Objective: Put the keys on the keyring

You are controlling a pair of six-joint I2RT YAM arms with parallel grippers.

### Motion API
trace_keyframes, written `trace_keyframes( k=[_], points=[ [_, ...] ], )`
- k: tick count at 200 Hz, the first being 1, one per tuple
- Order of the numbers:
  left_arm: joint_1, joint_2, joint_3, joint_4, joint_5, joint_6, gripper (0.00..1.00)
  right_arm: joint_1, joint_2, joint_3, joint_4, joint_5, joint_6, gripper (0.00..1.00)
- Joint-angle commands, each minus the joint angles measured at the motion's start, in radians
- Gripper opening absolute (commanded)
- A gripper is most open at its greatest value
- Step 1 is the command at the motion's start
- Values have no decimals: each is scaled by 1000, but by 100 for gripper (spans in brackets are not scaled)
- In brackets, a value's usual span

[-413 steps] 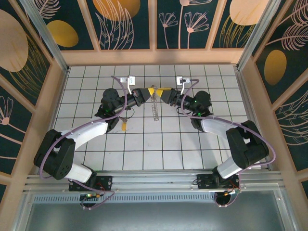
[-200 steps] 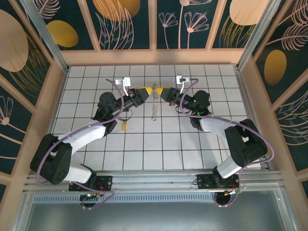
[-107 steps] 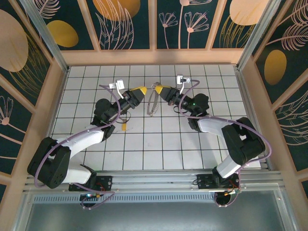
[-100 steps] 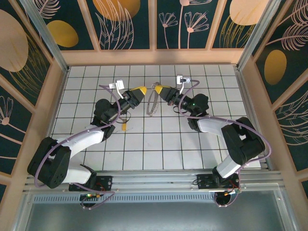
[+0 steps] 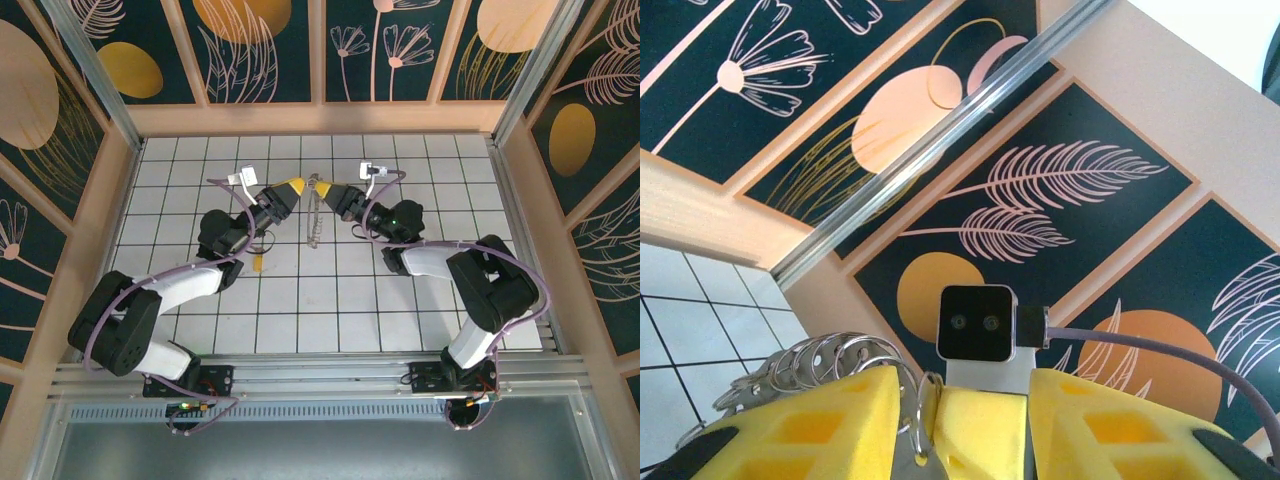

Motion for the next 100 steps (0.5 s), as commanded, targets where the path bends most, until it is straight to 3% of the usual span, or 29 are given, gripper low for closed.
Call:
trace_keyframes(
  k=[1,100],
  points=[
    [-7,18,3,76,13,-21,38,13,7,48,110,15,20,0],
    [-18,60,-1,125,5,-46,34,20,27,60,112,16,25,0]
  ],
)
